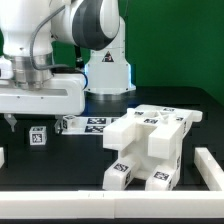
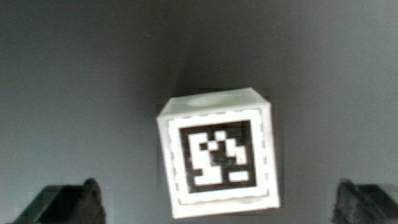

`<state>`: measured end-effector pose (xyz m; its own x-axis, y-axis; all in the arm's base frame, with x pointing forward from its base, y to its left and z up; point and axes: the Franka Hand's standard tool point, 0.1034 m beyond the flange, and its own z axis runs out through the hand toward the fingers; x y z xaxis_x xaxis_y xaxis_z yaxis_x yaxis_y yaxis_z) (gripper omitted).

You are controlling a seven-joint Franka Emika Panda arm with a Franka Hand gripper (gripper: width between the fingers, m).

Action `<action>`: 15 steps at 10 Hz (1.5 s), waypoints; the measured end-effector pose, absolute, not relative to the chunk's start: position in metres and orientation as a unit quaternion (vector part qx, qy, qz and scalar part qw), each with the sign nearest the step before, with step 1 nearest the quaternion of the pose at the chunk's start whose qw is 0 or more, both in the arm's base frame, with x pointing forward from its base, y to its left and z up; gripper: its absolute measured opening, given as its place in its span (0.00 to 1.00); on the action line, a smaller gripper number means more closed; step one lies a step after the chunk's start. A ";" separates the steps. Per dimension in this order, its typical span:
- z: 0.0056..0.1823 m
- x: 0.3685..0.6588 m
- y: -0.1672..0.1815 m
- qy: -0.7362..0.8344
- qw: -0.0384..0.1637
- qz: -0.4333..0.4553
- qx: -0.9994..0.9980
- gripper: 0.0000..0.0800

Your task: Assemble chair

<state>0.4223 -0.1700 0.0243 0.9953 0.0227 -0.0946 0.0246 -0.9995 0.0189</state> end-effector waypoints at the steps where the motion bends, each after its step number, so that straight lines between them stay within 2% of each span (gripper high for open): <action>1: 0.024 0.421 -0.167 0.017 0.003 -0.057 0.998 0.81; 2: 0.028 0.427 -0.163 0.048 -0.004 -0.068 0.997 0.81; 3: 0.035 0.437 -0.165 0.044 -0.027 -0.090 0.995 0.81; 4: 0.041 0.446 -0.167 0.015 -0.034 -0.139 0.990 0.81; 5: 0.051 0.471 -0.171 0.018 -0.027 -0.174 0.984 0.81; 6: 0.049 0.482 -0.169 0.038 -0.015 -0.192 0.981 0.81; 8: 0.047 0.471 -0.162 0.033 -0.023 -0.250 0.968 0.81; 10: 0.043 0.474 -0.161 0.046 -0.025 -0.303 0.951 0.81; 13: 0.035 0.454 -0.151 0.094 -0.010 -0.372 0.923 0.81; 15: 0.032 0.451 -0.149 0.090 -0.014 -0.406 0.909 0.81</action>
Offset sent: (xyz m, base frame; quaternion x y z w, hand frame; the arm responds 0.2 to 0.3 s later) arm 0.0340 -0.0203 0.0156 0.0172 -0.2646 0.0514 0.9628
